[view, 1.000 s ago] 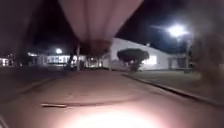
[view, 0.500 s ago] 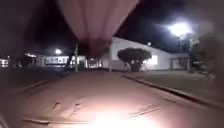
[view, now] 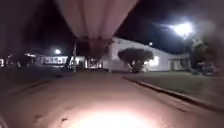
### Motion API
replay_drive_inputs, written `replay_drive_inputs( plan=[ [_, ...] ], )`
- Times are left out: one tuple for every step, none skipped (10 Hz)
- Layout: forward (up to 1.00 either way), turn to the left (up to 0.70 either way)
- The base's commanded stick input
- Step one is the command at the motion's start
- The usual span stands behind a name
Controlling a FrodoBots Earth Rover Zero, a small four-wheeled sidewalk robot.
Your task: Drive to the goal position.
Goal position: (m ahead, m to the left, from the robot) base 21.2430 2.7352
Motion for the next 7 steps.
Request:
replay_drive_inputs(
  plan=[
    [1.0, 0.0],
    [1.0, 0.0],
    [1.0, 0.0],
    [1.0, 0.0],
    [1.0, 0.0],
    [1.0, 0.0],
    [1.0, 0.0]
  ],
)
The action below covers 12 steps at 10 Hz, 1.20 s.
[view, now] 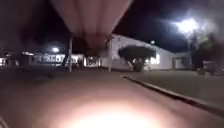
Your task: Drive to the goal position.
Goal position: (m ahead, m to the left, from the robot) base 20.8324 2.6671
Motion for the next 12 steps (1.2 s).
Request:
replay_drive_inputs(
  plan=[
    [1.0, 0.0],
    [1.0, 0.0],
    [1.0, 0.0],
    [1.0, 0.0],
    [1.0, 0.0],
    [1.0, 0.07],
    [1.0, 0.14],
    [1.0, 0.17],
    [1.0, 0.17],
    [1.0, 0.17],
    [1.0, 0.17],
    [1.0, 0.17]
  ],
)
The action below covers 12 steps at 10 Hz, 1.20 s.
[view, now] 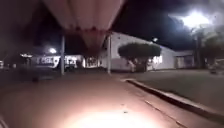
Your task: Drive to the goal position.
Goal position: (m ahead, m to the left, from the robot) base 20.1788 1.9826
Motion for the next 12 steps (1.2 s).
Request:
replay_drive_inputs(
  plan=[
    [1.0, 0.17],
    [1.0, 0.18],
    [1.0, 0.18],
    [1.0, 0.18],
    [1.0, 0.18],
    [1.0, 0.18],
    [1.0, 0.18],
    [1.0, 0.16],
    [1.0, 0.11],
    [1.0, 0.0],
    [1.0, 0.0],
    [1.0, 0.0]
  ],
)
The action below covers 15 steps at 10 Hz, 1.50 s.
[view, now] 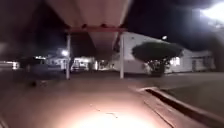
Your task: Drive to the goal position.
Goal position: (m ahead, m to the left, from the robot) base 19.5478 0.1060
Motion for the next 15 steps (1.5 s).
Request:
replay_drive_inputs(
  plan=[
    [1.0, 0.0],
    [1.0, 0.0],
    [1.0, 0.0],
    [1.0, 0.0],
    [1.0, 0.0],
    [1.0, 0.0],
    [1.0, 0.0],
    [1.0, 0.0],
    [1.0, 0.0],
    [1.0, 0.0],
    [1.0, 0.0],
    [1.0, 0.0],
    [1.0, 0.0],
    [1.0, 0.0],
    [1.0, 0.0]
  ],
)
